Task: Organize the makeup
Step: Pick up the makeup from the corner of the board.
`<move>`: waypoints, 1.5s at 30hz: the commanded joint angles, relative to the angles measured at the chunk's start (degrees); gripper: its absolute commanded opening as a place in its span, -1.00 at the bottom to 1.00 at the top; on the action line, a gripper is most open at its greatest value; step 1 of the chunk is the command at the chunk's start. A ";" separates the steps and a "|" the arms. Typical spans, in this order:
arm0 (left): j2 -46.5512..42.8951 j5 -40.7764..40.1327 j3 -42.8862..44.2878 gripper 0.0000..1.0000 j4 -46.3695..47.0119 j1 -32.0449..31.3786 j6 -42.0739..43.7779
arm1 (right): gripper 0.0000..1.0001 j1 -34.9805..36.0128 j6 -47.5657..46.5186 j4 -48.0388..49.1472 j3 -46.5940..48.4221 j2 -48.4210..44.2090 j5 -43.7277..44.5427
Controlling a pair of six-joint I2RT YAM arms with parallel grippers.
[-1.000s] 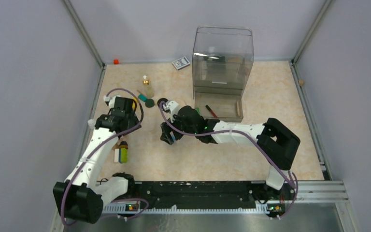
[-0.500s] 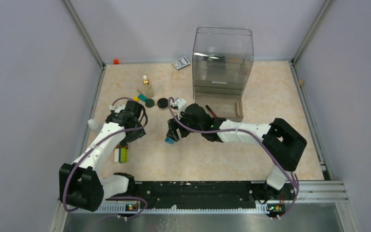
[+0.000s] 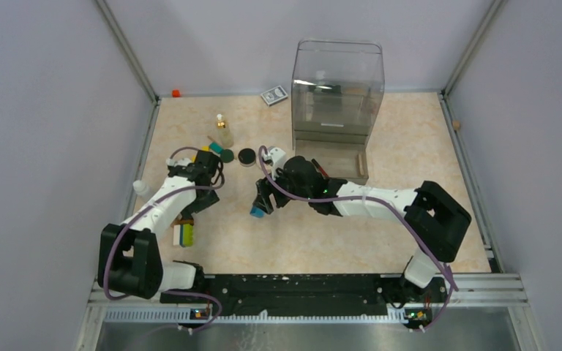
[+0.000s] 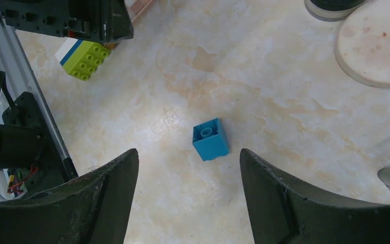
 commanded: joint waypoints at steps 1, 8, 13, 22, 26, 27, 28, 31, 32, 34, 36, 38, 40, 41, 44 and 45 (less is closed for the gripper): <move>0.01 -2.16 1.90 0.48 2.68 1.44 -1.10 | 0.44 -1.03 0.26 2.77 -0.66 -2.74 -0.93; -4.84 -1.94 4.99 0.48 6.84 2.67 4.17 | 0.44 -1.41 0.35 2.78 -0.72 -2.49 -1.19; -9.30 -3.71 8.55 0.50 9.67 4.47 8.75 | 0.44 -1.53 0.02 2.46 -0.38 -1.97 -1.07; -9.06 -5.80 12.48 0.54 11.46 7.60 12.98 | 0.44 -1.78 0.20 2.47 -0.67 -1.05 -1.29; -6.97 -7.90 16.78 0.55 9.59 10.66 12.74 | 0.44 -2.07 0.42 2.15 0.39 0.09 -3.01; -6.72 -8.33 18.16 0.55 9.71 11.50 13.03 | 0.44 -2.13 0.15 1.86 0.62 0.02 -2.68; -6.45 -8.50 19.28 0.56 10.01 12.14 13.42 | 0.44 -2.10 -0.17 1.49 0.75 -0.17 -2.23; -4.67 -7.43 22.48 0.58 9.82 16.96 14.27 | 0.44 -2.08 -1.33 0.29 0.67 -0.65 -0.68; -3.78 -7.85 23.35 0.59 9.32 18.11 14.30 | 0.44 -2.05 -1.62 -0.02 0.66 -0.82 -0.12; -2.28 -7.61 23.72 0.65 8.88 20.90 13.53 | 0.45 -2.19 -1.67 -0.51 0.37 -1.13 0.11; -0.18 -5.76 23.72 0.67 10.20 23.39 13.78 | 0.46 -2.25 -0.67 0.64 0.06 -1.10 -1.50; 2.29 -5.63 24.14 0.70 8.82 24.78 12.04 | 0.46 -2.26 -0.58 0.80 0.72 -0.53 -3.60; 3.68 -5.20 22.99 0.72 8.85 25.56 11.53 | 0.46 -2.27 -0.51 0.77 0.88 -0.53 -3.56; 4.08 -4.96 22.16 0.73 9.31 25.93 11.38 | 0.46 -2.24 -0.75 0.50 0.88 -0.72 -3.45; 4.45 -4.93 19.78 0.74 11.50 27.07 11.43 | 0.46 -2.29 -1.17 0.47 0.26 -1.40 -2.40; 4.45 -4.86 19.14 0.75 12.31 27.55 11.72 | 0.46 -2.23 -1.26 0.29 0.34 -1.41 -2.44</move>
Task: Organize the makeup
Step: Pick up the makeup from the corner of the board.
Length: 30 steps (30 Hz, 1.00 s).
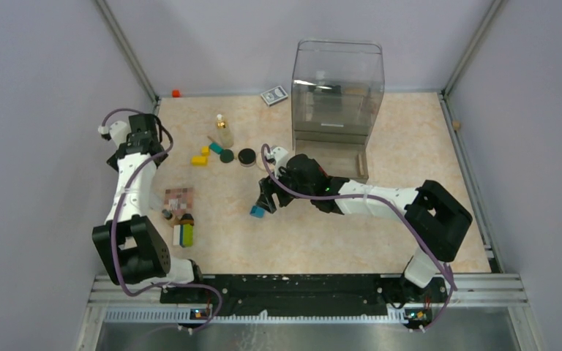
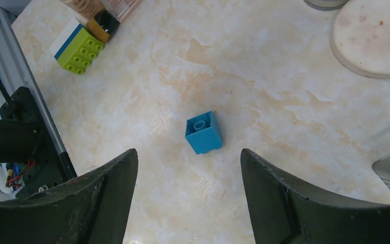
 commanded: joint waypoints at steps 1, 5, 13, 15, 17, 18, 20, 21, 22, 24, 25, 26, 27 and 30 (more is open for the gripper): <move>-0.51 0.62 -2.28 0.76 3.60 2.10 -0.21 | 0.46 -0.62 -1.05 1.31 0.92 -1.24 -0.56; 0.72 0.49 -2.22 0.77 3.50 3.86 0.76 | 0.46 -0.60 -0.78 1.99 0.64 -1.08 -1.98; 1.03 3.35 -4.63 0.73 5.43 4.97 1.74 | 0.46 -0.71 -0.94 1.92 1.00 -0.25 -1.98; 0.66 4.98 -5.35 0.72 6.58 4.99 2.02 | 0.46 -0.78 -0.88 1.83 1.19 0.21 -2.06; 0.58 6.26 -5.58 0.71 6.96 5.03 2.13 | 0.46 -0.76 -0.94 1.63 1.48 0.63 -2.07; 0.57 6.97 -5.63 0.70 6.89 4.99 2.11 | 0.46 -0.75 -0.97 1.53 1.57 0.87 -2.07; 0.55 8.69 -5.74 0.69 6.61 4.99 2.07 | 0.46 -0.77 -1.09 1.33 1.80 1.32 -1.88; 0.47 9.27 -5.91 0.69 6.31 4.96 1.89 | 0.46 -0.75 -1.25 1.04 1.97 1.49 -1.73; 0.37 9.90 -6.02 0.68 6.20 4.96 1.79 | 0.46 -0.87 -1.37 0.78 2.14 1.63 -1.54; 0.06 11.24 -6.50 0.68 6.00 4.96 1.72 | 0.46 -0.90 -1.68 0.37 2.42 1.97 -1.01; -0.16 11.49 -6.60 0.67 5.74 4.96 1.60 | 0.46 -0.90 -1.73 0.15 2.62 2.12 -0.77; -0.49 11.87 -6.64 0.67 5.46 4.96 1.62 | 0.46 -0.91 -1.94 -0.06 2.76 2.31 -0.53; -0.75 12.05 -6.61 0.67 4.95 4.96 1.60 | 0.46 -0.99 -2.03 -0.28 2.93 2.58 -0.37; -2.33 11.52 -7.07 0.67 4.18 4.93 1.59 | 0.46 -1.01 -2.30 -0.65 3.45 3.23 -0.23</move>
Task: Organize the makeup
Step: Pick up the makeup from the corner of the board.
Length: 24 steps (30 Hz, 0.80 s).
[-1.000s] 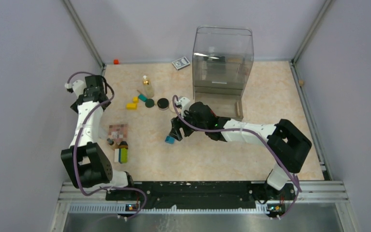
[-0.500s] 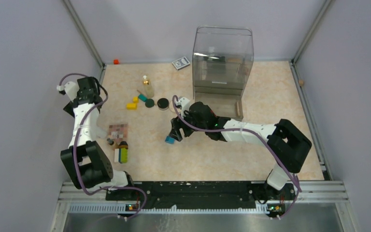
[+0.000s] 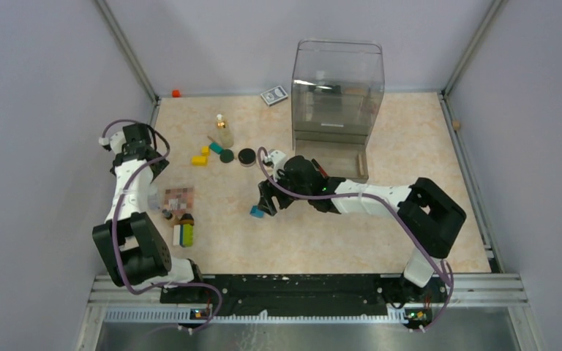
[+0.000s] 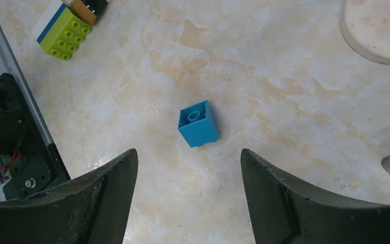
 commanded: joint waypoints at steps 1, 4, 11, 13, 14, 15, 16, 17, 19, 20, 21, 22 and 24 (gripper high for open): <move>-3.10 1.03 -0.51 0.67 -1.02 0.15 -0.64 | 0.46 -0.89 -1.46 0.22 3.20 1.37 0.63; -3.66 -0.34 -0.36 0.68 -0.99 0.15 0.04 | 0.46 -0.86 -1.36 0.29 3.36 1.89 0.25; -2.60 -1.40 -0.76 0.64 -2.25 0.15 0.43 | 0.46 -0.90 -1.38 0.18 3.61 2.20 0.08; -2.59 -1.75 -1.25 0.63 -2.44 0.15 0.54 | 0.46 -0.98 -1.47 0.11 3.64 2.33 0.23; -2.61 -2.13 -1.50 0.62 -2.64 0.15 0.56 | 0.46 -0.97 -1.50 -0.01 3.70 2.29 0.34; -2.67 -2.56 -1.74 0.62 -2.99 0.15 0.56 | 0.46 -1.01 -1.46 -0.21 3.72 2.31 0.36; -2.68 -3.05 -1.95 0.62 -3.46 0.13 0.44 | 0.46 -0.99 -1.55 -0.21 3.72 2.28 0.37; -2.70 -3.60 -2.16 0.63 -4.04 0.16 0.16 | 0.46 -0.94 -1.63 -0.24 3.72 2.25 0.41; -2.42 -4.86 -2.29 0.64 -5.69 0.15 -0.60 | 0.46 -1.02 -1.63 -0.28 3.72 2.22 0.45; -2.40 -5.62 -2.29 0.65 -6.68 0.15 -1.23 | 0.46 -1.02 -1.53 -0.26 3.71 2.25 0.38; -2.33 -6.33 -2.36 0.65 -7.58 0.17 -1.76 | 0.46 -1.03 -1.57 -0.20 3.73 2.13 0.28; -2.38 -6.85 -2.42 0.65 -8.22 0.15 -2.07 | 0.46 -1.06 -1.46 -0.17 3.67 2.11 0.09; -2.84 -7.42 -2.85 0.64 -8.80 0.17 -2.45 | 0.46 -1.04 -1.47 -0.15 3.57 1.96 -0.21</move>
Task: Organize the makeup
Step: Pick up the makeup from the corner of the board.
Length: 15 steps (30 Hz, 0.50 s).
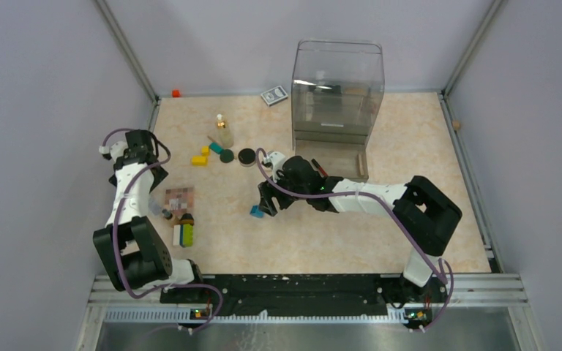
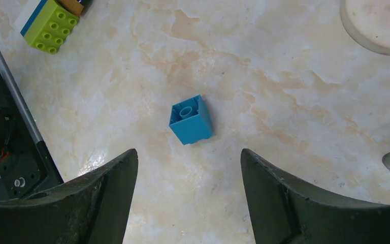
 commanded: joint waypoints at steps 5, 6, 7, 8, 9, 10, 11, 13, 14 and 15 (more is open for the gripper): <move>-2.45 -3.45 -1.51 0.53 -2.69 0.21 -1.77 | 0.46 -0.74 -0.57 1.72 2.07 -0.93 -0.64; -2.59 -3.74 -1.57 0.51 -2.72 0.22 -1.83 | 0.46 -0.74 -0.51 1.73 2.05 -1.01 -0.64; -2.70 -3.94 -1.54 0.48 -2.75 0.22 -1.88 | 0.46 -0.71 -0.52 1.74 2.04 -1.12 -0.64; -2.83 -4.00 -1.58 0.44 -2.70 0.22 -1.91 | 0.46 -0.77 -0.50 1.73 2.03 -1.10 -0.61; -2.87 -4.00 -1.61 0.39 -2.72 0.22 -1.97 | 0.46 -0.74 -0.56 1.66 1.94 -1.22 -0.50; -2.98 -4.05 -1.66 0.35 -2.63 0.21 -2.01 | 0.46 -0.72 -0.61 1.58 1.96 -1.31 -0.45; -3.01 -4.09 -1.70 0.30 -2.46 0.24 -2.01 | 0.46 -0.73 -0.61 1.56 1.89 -1.40 -0.32; -3.14 -4.09 -1.86 0.19 -2.27 0.19 -2.01 | 0.46 -0.76 -0.64 1.52 1.88 -1.65 -0.22; -3.21 -4.09 -1.92 0.11 -2.16 0.21 -2.00 | 0.46 -0.77 -0.66 1.47 1.86 -1.78 -0.23; -3.28 -4.01 -2.17 0.03 -1.99 0.22 -2.01 | 0.46 -0.74 -0.66 1.51 1.80 -1.91 -0.23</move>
